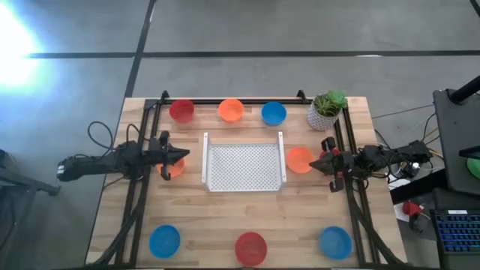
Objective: Pick & Place Mini bowls
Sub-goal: Put the bottom right orange bowl on the shelf
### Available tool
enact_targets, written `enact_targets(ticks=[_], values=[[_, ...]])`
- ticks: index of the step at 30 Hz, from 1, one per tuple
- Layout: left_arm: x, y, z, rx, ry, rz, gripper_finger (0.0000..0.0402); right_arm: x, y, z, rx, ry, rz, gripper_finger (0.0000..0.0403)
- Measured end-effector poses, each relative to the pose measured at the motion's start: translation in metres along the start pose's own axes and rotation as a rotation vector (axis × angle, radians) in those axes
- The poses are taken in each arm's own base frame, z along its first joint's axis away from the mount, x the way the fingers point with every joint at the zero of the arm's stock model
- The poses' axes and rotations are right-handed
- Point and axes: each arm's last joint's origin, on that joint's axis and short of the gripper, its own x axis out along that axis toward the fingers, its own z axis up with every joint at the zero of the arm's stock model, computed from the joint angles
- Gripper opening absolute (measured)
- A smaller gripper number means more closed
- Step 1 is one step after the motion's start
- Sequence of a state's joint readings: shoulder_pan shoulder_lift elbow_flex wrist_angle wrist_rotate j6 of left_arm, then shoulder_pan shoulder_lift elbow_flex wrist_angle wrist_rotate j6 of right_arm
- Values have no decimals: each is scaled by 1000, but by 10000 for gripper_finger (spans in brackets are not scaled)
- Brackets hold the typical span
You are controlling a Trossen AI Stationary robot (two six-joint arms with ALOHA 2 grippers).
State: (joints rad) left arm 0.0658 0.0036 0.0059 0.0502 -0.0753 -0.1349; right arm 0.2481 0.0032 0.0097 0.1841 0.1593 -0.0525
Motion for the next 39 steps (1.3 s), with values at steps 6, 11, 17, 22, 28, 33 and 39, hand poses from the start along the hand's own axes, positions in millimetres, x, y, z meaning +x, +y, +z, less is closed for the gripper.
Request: enact_targets(ticks=[6, 11, 17, 22, 28, 33, 39], values=[[0, 0, 0, 0, 0, 0, 0, 1, 0, -2, -23, 18, 3, 8], [0, 0, 0, 0, 0, 0, 0, 2, 0, 2, -37, -18, 1, 8], [0, 0, 0, 0, 0, 0, 0, 0, -4, 25, 37, -204, -96, 8], [0, 0, 0, 0, 0, 0, 0, -1, -11, 51, 48, -185, -320, 8], [0, 0, 0, 0, 0, 0, 0, -1, -17, 89, 95, -66, -467, 8], [0, 0, 0, 0, 0, 0, 0, 7, -18, 112, 67, 90, -482, 8], [0, 0, 0, 0, 0, 0, 0, 22, -18, 137, 87, 162, -556, 8]])
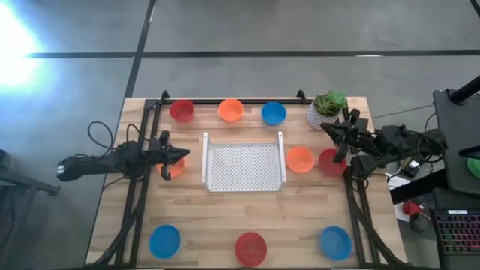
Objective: Pick & Place Mini bowls
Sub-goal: Put the bottom right orange bowl on the shelf
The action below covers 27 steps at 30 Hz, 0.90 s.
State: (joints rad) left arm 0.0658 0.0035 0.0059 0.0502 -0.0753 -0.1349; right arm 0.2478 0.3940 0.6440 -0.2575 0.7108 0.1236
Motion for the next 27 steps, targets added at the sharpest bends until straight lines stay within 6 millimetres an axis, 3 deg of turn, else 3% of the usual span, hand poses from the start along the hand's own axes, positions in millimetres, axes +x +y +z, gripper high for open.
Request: enact_targets(ticks=[8, 18, 27], values=[[0, 0, 0, 0, 0, 0, 0, 14, 16, 30, 36, 13, -2, 8], [0, 0, 0, 0, 0, 0, 0, 30, 32, 43, 35, 75, -11, 8], [0, 0, 0, 0, 0, 0, 0, 27, 31, 60, 96, 178, -45, 8]])
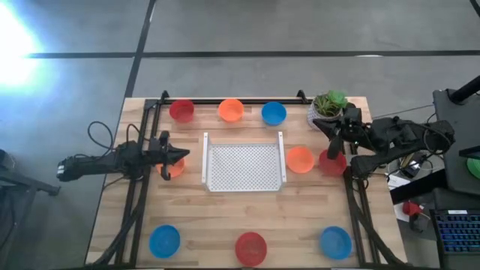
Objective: Pick & Place Mini bowls
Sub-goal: Put the bottom right orange bowl on the shelf
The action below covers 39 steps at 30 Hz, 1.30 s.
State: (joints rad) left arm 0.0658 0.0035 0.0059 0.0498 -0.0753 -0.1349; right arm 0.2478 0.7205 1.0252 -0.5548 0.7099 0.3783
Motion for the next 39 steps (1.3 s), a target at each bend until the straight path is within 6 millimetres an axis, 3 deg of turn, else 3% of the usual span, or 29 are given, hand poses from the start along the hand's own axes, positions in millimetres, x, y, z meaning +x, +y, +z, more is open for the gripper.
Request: enact_targets(ticks=[14, 20, 28, 35, 39], values=[[0, 0, 0, 0, 0, 0, 0, 11, -5, -17, -54, 203, -84, 8], [0, 0, 0, 0, 0, 0, 0, 19, -10, -27, 49, 384, -22, 8], [0, 0, 0, -9, 2, 0, 0, 38, -19, -42, -9, 510, -181, 8], [0, 0, 3, 25, -29, 4, 0, 59, -16, -50, -154, 604, -205, 8], [0, -1, 8, -57, -78, -3, 0, 70, -15, -55, -161, 644, -238, 9]])
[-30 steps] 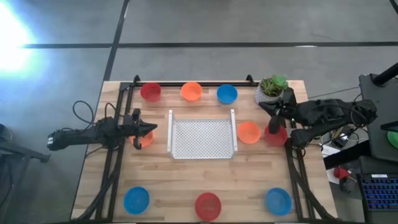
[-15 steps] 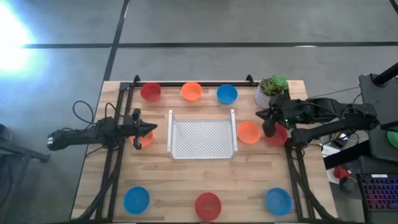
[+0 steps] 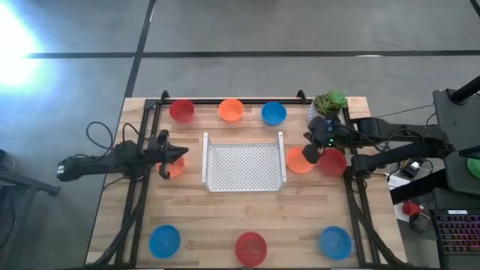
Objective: Pick & Place Mini bowls
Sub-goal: Put the bottom right orange bowl on the shelf
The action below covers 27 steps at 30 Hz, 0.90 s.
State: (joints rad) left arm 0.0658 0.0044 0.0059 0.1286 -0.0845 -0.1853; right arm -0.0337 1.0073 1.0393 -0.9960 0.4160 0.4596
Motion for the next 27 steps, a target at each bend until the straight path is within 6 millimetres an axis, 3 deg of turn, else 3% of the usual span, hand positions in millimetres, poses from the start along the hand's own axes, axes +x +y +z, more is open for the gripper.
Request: enact_targets(ticks=[9, 17, 27], values=[[0, 0, 1, -53, -10, -1, 0, 28, 0, 1, 16, 207, 23, 55], [0, 0, 1, -54, -12, -1, 0, 50, -3, -4, 49, 374, -75, 106], [0, 0, 1, -86, -12, -1, 0, 90, -14, -10, 107, 547, -131, 116]])
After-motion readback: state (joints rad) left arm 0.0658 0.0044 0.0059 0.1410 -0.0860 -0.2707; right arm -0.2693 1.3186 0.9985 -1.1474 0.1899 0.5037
